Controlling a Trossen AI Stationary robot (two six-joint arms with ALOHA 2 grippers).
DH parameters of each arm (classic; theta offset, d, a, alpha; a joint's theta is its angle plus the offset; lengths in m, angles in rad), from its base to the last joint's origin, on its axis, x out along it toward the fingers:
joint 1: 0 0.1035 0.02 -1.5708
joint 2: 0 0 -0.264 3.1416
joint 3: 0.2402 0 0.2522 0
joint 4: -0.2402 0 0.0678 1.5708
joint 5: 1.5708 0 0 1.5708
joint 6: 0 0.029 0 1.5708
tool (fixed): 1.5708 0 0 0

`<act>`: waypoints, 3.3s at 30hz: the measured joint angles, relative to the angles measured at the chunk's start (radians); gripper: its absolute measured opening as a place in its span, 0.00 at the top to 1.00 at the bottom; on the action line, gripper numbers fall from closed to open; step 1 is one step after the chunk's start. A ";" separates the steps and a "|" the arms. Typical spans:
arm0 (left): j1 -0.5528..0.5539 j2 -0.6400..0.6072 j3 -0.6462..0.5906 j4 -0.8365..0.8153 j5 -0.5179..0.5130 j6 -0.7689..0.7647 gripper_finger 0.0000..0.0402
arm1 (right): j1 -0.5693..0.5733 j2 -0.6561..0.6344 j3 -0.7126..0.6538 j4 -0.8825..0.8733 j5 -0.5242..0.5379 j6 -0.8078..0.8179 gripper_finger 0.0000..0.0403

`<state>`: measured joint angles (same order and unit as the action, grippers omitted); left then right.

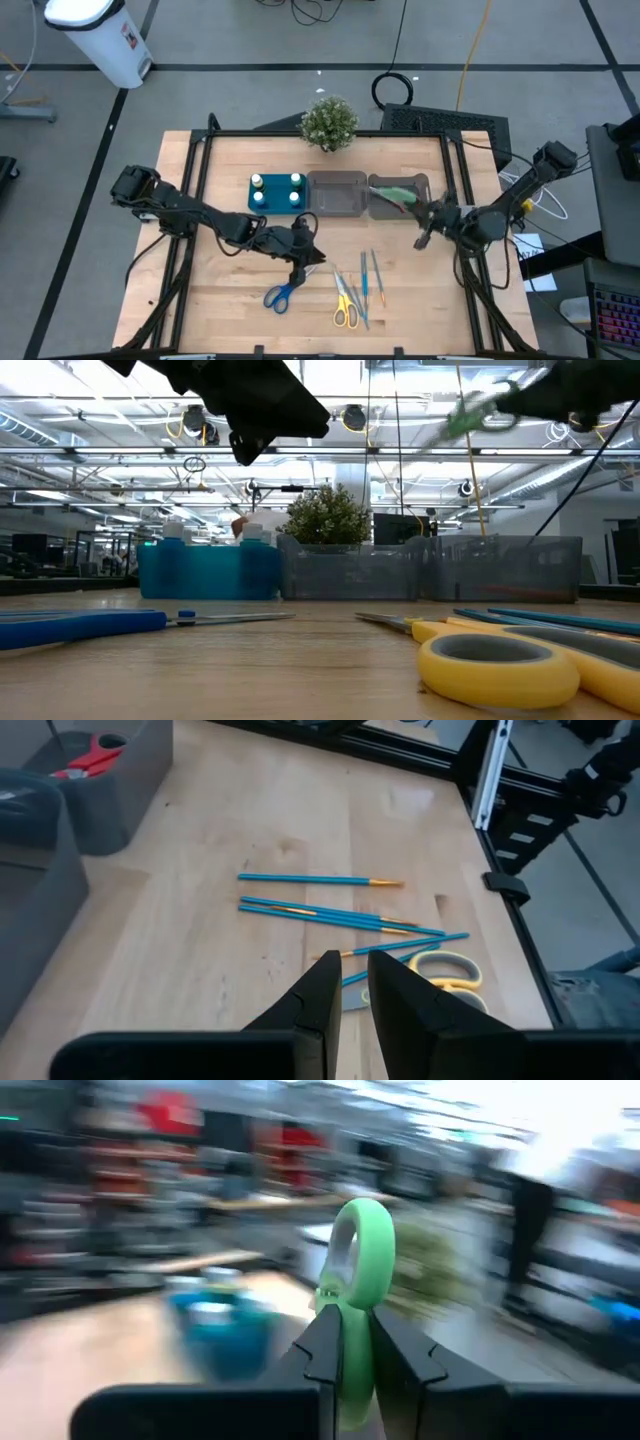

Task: Pick & Place Paint Supplies
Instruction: Put the green scissor into the right black bin, then put the blue scissor into the right black bin

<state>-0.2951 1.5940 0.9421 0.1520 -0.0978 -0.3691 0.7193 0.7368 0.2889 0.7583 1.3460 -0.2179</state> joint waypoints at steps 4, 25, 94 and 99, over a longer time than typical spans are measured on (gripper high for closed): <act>0.000 0.000 0.000 0.000 0.000 0.000 0.85 | 0.040 -0.006 -0.004 0.012 0.232 -0.003 0.95; 0.001 0.000 0.000 0.034 -0.008 0.020 0.85 | -0.006 0.028 0.023 0.197 -0.521 -0.020 0.95; 0.006 0.000 0.000 0.033 -0.009 0.051 0.85 | -0.644 0.179 0.359 -1.244 -0.673 0.524 0.78; 0.006 0.000 0.000 0.033 -0.009 0.051 0.85 | -0.647 0.179 0.359 -1.245 -0.667 0.564 0.69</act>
<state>-0.2893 1.5944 0.9421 0.1848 -0.1066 -0.3176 0.0727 0.9161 0.6483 -0.4862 0.6788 0.3459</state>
